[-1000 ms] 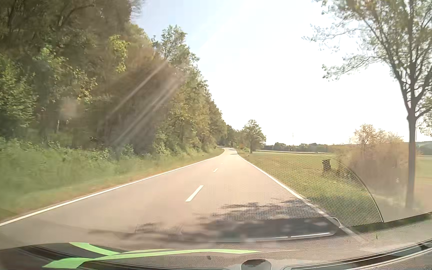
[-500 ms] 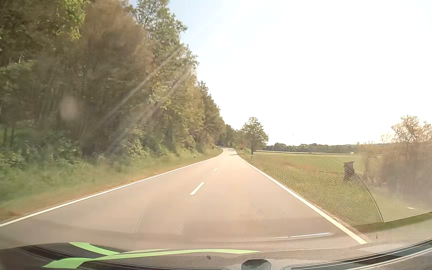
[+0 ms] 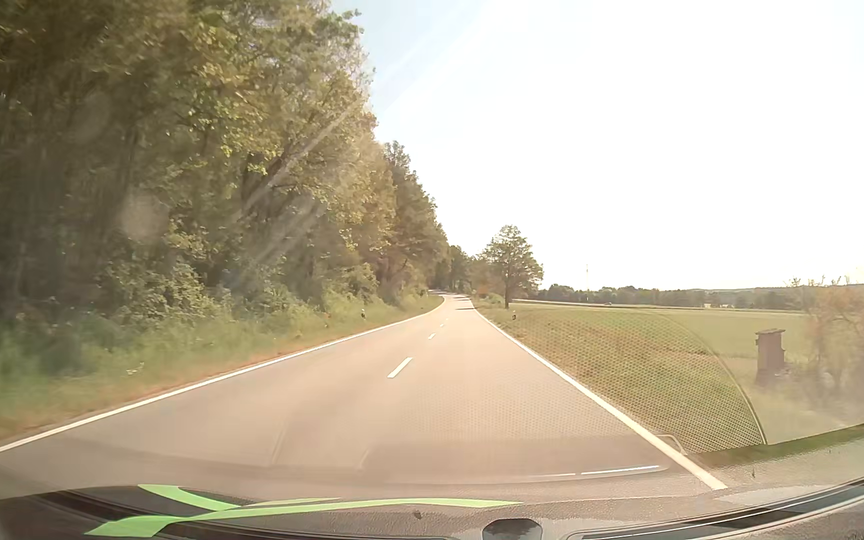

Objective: Follow the waypoints while adhering to traffic rules and regulations

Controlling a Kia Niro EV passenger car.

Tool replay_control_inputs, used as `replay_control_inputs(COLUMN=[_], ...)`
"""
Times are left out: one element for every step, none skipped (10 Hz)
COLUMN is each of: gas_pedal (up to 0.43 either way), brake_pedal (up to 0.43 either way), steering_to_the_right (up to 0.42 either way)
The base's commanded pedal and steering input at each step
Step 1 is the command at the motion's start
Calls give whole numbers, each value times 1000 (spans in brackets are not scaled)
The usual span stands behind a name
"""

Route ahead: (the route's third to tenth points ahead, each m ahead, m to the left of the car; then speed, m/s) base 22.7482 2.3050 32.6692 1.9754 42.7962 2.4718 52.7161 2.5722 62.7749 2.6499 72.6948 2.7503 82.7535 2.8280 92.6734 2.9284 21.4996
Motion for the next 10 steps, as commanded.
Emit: replay_control_inputs(gas_pedal=[150,138,130,118,118,118,150,177,189,197], brake_pedal=[0,0,0,0,0,0,0,0,0,0], steering_to_the_right=[-1,-1,-1,-1,-1,-1,-1,-1,-1,-1])
